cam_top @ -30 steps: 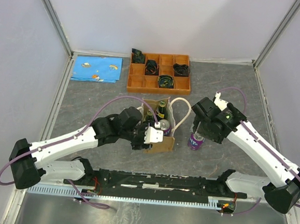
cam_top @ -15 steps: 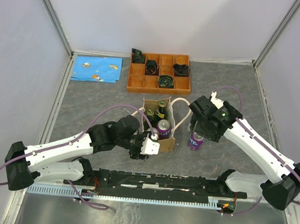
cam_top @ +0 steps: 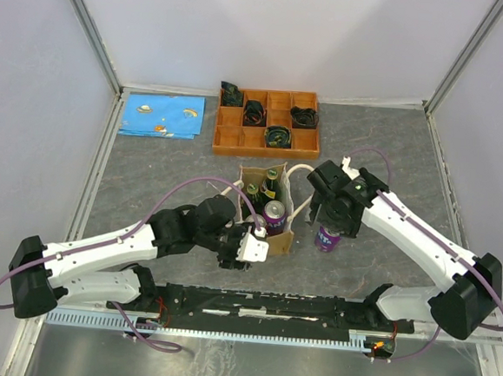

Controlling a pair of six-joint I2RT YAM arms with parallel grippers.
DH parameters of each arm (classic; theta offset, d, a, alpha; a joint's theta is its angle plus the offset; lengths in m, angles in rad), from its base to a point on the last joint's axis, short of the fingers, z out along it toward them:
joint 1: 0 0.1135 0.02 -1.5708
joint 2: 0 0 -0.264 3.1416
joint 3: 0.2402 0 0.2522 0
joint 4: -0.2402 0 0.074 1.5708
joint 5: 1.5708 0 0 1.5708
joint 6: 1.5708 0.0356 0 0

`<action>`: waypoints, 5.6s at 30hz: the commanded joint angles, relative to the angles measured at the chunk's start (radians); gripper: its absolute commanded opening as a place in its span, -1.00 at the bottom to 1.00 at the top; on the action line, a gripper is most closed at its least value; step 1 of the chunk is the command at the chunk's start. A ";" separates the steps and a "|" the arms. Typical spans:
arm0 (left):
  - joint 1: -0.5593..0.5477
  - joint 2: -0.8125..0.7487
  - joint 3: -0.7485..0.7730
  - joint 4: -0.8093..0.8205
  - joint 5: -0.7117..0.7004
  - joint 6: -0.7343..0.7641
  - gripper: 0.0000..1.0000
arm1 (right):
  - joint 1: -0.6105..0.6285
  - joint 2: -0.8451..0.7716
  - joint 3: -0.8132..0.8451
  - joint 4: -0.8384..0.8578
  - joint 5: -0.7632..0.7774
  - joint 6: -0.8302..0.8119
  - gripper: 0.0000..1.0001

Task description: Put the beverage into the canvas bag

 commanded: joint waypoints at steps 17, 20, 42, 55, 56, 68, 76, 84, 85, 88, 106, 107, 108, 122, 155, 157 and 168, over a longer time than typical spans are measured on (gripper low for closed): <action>-0.022 -0.045 -0.006 -0.061 0.089 0.034 0.37 | -0.090 0.023 -0.088 0.076 0.018 -0.043 0.75; -0.022 -0.050 -0.007 -0.068 0.088 0.033 0.37 | -0.104 0.047 -0.101 0.109 -0.002 -0.057 0.75; -0.023 -0.064 -0.004 -0.054 0.053 0.037 0.39 | -0.132 -0.055 0.046 -0.067 0.128 -0.069 -1.00; -0.022 -0.059 -0.010 -0.056 0.053 0.050 0.39 | -0.178 0.083 0.602 -0.056 0.037 -0.262 -1.00; -0.021 -0.058 -0.010 -0.056 0.053 0.050 0.39 | -0.167 0.095 0.619 -0.038 0.011 -0.265 -1.00; -0.022 -0.042 -0.009 -0.047 0.055 0.051 0.39 | 0.080 0.170 0.642 0.122 -0.086 -0.250 -1.00; -0.023 -0.031 0.001 -0.054 0.056 0.056 0.39 | 0.197 0.177 0.564 0.085 -0.082 -0.213 -1.00; -0.022 -0.021 0.007 -0.055 0.056 0.055 0.39 | 0.278 0.168 0.484 0.022 -0.084 -0.178 -1.00; -0.022 -0.021 0.006 -0.054 0.056 0.056 0.39 | 0.283 0.165 0.478 0.015 -0.083 -0.174 -1.00; -0.022 -0.025 0.005 -0.060 0.054 0.057 0.38 | 0.293 0.154 0.467 -0.012 -0.079 -0.164 -1.00; -0.022 -0.038 -0.004 -0.070 0.051 0.067 0.39 | 0.321 0.202 0.403 -0.112 -0.041 -0.153 -1.00; -0.022 -0.038 -0.005 -0.071 0.051 0.067 0.39 | 0.322 0.210 0.411 -0.124 -0.033 -0.155 -1.00; -0.022 -0.038 -0.006 -0.071 0.050 0.067 0.39 | 0.323 0.218 0.418 -0.135 -0.025 -0.159 -1.00; -0.022 -0.041 -0.008 -0.072 0.044 0.071 0.39 | 0.330 0.321 0.574 -0.353 0.062 -0.193 -1.00; -0.023 -0.061 -0.015 -0.073 0.037 0.071 0.39 | 0.335 0.446 0.468 -0.200 -0.059 -0.233 -1.00; -0.022 -0.063 -0.015 -0.073 0.037 0.071 0.39 | 0.335 0.448 0.462 -0.190 -0.062 -0.233 -1.00; -0.022 -0.049 -0.013 -0.074 0.036 0.081 0.39 | 0.335 0.420 0.423 -0.157 -0.106 -0.245 -0.01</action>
